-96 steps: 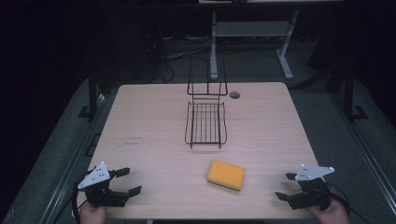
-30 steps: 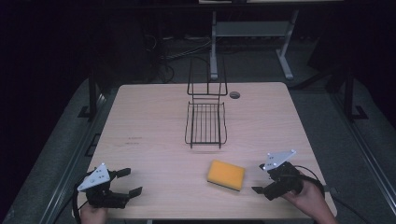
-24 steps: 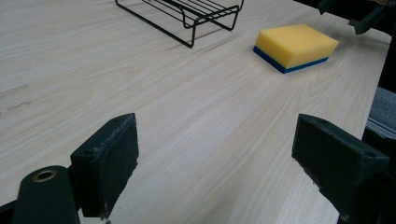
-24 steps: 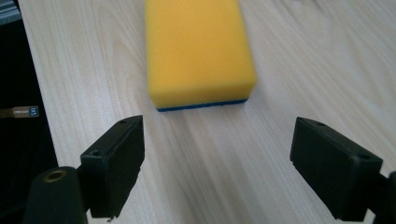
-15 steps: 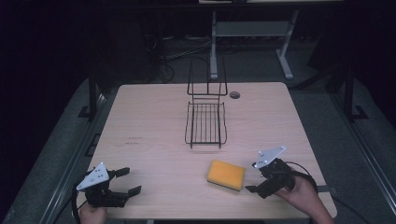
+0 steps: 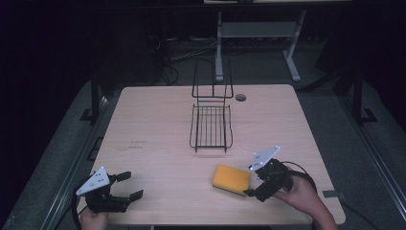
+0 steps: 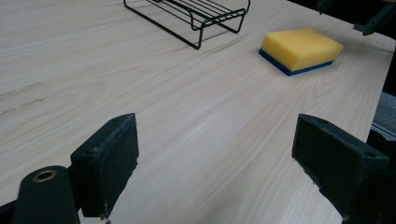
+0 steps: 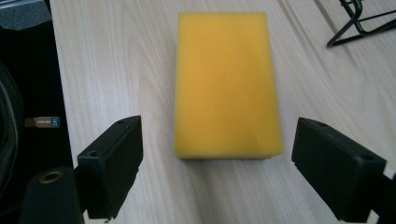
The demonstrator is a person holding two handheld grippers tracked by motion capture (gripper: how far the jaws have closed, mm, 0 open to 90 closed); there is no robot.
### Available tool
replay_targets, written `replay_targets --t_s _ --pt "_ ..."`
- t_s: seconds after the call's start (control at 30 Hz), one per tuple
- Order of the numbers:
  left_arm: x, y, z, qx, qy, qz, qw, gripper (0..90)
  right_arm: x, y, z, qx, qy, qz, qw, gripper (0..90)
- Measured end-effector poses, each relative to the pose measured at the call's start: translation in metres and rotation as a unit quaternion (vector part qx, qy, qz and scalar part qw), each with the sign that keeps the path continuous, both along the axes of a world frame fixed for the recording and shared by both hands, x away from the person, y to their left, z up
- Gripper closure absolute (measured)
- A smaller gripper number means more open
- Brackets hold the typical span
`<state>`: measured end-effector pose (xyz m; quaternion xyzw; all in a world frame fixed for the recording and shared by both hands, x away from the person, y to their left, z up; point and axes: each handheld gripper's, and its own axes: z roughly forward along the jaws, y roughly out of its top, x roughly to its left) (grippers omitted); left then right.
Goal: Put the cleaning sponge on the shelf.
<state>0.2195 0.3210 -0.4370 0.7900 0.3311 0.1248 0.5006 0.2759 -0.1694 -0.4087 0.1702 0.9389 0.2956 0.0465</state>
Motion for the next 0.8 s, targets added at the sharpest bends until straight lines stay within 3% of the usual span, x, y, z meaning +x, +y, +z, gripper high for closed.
replay_targets --t_s 0.8 --pt "-0.001 0.000 0.000 0.002 0.002 0.000 1.0000 14.1 0.021 0.028 -0.008 -0.020 0.026 0.013 0.9994 15.9"
